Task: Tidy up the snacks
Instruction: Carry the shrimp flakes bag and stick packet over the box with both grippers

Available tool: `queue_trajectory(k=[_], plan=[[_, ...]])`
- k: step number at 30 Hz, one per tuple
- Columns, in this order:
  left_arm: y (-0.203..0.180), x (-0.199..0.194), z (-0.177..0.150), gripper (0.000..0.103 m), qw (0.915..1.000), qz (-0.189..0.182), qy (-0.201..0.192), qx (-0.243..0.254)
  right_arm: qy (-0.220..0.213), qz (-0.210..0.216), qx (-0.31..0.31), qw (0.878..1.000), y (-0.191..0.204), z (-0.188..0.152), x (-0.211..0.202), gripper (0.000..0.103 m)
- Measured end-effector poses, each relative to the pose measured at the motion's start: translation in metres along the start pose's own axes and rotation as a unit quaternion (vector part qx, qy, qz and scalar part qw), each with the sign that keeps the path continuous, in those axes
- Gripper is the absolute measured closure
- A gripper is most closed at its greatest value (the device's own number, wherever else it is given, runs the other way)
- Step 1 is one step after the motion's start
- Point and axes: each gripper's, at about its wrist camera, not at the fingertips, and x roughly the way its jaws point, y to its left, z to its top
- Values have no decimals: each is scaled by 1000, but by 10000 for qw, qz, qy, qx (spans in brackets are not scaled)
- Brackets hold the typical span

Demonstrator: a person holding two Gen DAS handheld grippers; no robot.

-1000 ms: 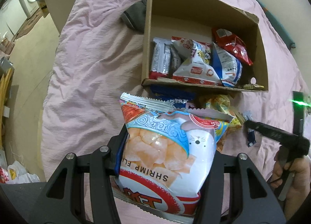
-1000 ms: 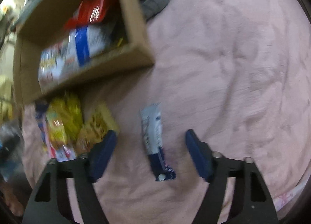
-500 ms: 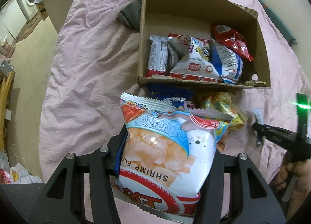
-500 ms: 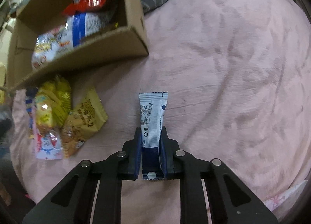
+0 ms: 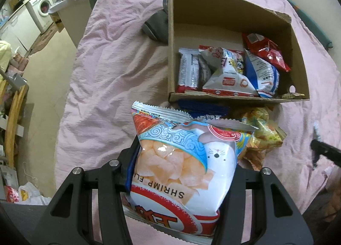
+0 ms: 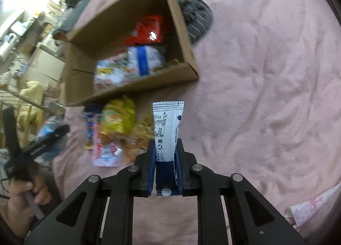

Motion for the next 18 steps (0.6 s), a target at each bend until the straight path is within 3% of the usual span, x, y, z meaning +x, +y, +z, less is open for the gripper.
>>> queue_trajectory(k=[10, 18], plan=[[0, -41, 14, 55, 9980, -57, -627, -19, -991, 762, -419, 9913, 40, 23, -25, 85], [-9, -63, 50, 55, 9945, -109, -1042, 41, -1531, 809, -460, 9838, 51, 59, -22, 85]])
